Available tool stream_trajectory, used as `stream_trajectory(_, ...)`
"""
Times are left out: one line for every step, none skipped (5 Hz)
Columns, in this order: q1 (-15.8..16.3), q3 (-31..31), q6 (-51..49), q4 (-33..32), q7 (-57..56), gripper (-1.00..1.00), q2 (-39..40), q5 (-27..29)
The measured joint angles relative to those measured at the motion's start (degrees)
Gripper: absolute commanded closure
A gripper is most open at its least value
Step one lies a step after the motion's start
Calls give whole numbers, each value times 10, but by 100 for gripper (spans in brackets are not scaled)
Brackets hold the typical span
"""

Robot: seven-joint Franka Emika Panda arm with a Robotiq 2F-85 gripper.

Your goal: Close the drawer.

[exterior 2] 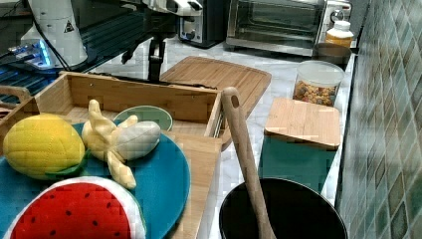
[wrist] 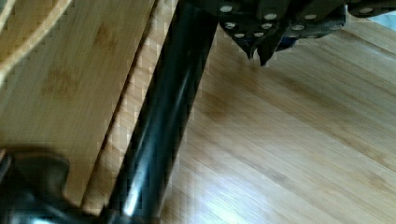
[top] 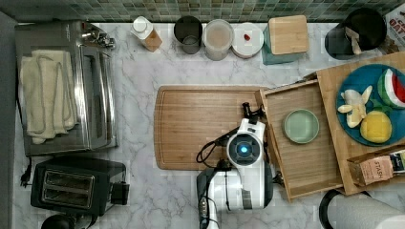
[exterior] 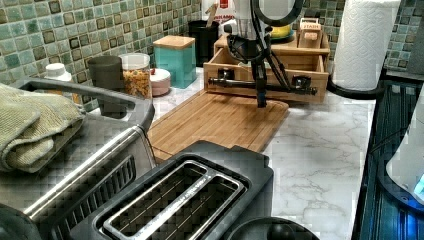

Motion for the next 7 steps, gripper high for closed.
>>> stream_trajectory(-20, -10, 1, 4, -49, 100, 4, 41)
stream_trajectory(-37, -17, 35, 10, -135, 100, 16, 105)
stream_trajectory(-45, -36, 56, 29, -201, 100, 48, 160)
stream_trajectory(-54, -45, 58, 60, -221, 100, 68, 208)
stream_trajectory(-64, -57, 51, 90, -221, 100, 80, 210)
stream_trajectory(-70, -82, 50, 114, -221, 100, 80, 196)
stream_trajectory(-80, -97, 50, 141, -221, 100, 93, 190)
